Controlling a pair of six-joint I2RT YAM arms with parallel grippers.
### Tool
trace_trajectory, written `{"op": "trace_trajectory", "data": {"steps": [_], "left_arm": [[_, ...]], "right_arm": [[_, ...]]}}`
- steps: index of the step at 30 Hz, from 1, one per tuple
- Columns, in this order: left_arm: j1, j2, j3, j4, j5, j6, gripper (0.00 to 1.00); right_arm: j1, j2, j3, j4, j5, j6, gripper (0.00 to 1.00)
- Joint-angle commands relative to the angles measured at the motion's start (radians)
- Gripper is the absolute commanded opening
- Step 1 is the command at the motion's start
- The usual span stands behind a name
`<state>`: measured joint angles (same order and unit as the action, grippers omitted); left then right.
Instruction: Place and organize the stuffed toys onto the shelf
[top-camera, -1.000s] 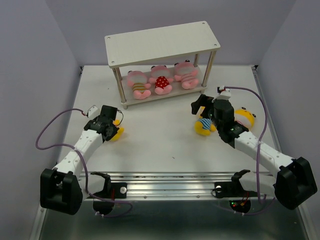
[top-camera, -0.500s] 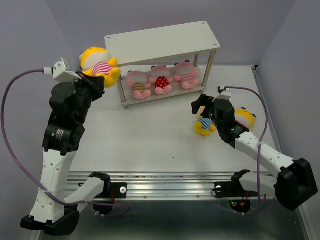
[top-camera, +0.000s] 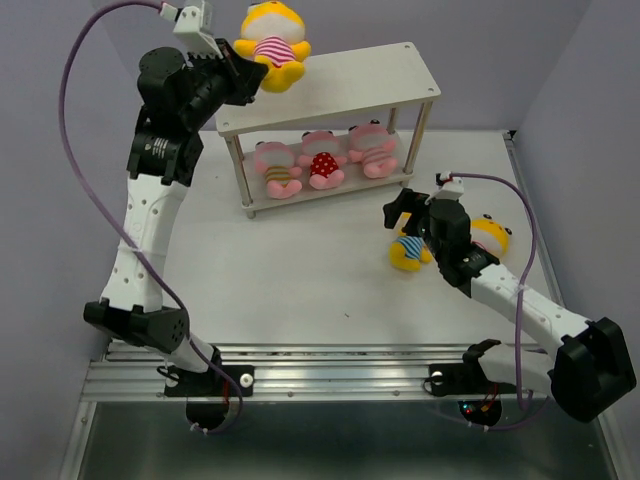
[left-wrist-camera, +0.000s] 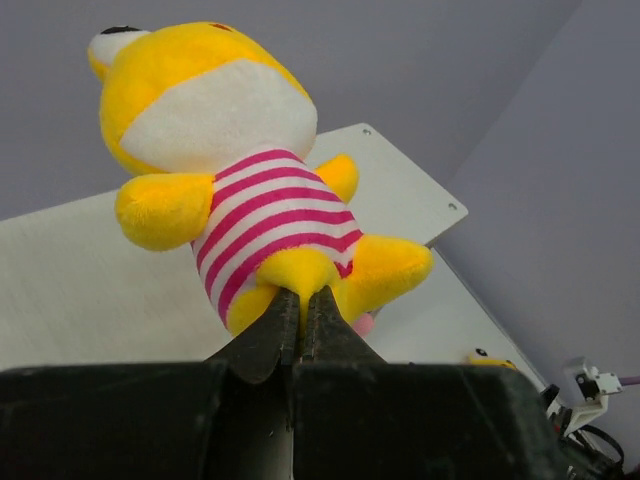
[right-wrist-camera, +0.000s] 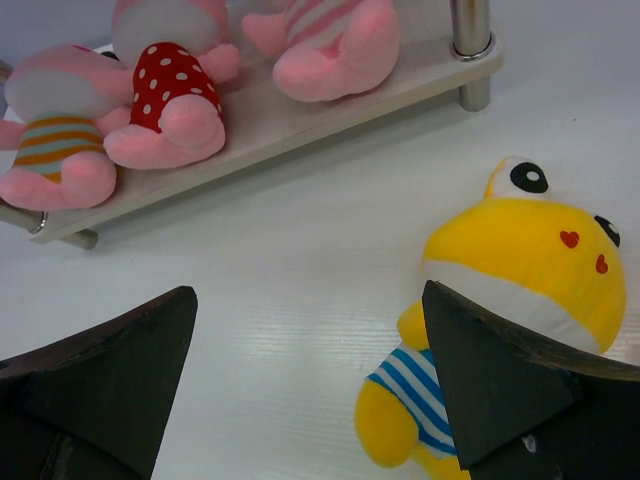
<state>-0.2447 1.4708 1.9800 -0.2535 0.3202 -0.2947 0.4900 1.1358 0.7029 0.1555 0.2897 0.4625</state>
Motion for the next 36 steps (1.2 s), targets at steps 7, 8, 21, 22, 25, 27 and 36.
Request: {"op": "trace_trajectory", "data": {"steps": [7,8,21,22,25,27,36], "left_arm": [[0.002,0.092,-0.022,0.049,-0.095,-0.032,0.00],[0.002,0.086,-0.044,0.063,-0.105,-0.047,0.00],[0.002,-0.055,-0.320,0.169,-0.247,-0.119,0.00],[0.004,-0.059,-0.334,0.169,-0.269,-0.126,0.00],[0.002,-0.061,-0.348,0.178,-0.273,-0.119,0.00],[0.002,-0.053,-0.342,0.177,-0.261,-0.118,0.00],[0.002,0.022,-0.242,0.114,-0.218,-0.106,0.10]], "right_arm": [[-0.008,-0.042,-0.017,0.018,0.035,-0.030,1.00],[-0.008,-0.042,-0.017,0.019,0.035,-0.030,1.00],[-0.008,-0.037,-0.016,0.018,0.039,-0.032,1.00],[-0.008,-0.036,-0.016,0.018,0.043,-0.031,1.00],[-0.008,-0.038,-0.017,0.019,0.048,-0.033,1.00],[-0.008,-0.041,-0.019,0.018,0.048,-0.031,1.00],[-0.008,-0.041,-0.017,0.015,0.063,-0.036,1.00]]}}
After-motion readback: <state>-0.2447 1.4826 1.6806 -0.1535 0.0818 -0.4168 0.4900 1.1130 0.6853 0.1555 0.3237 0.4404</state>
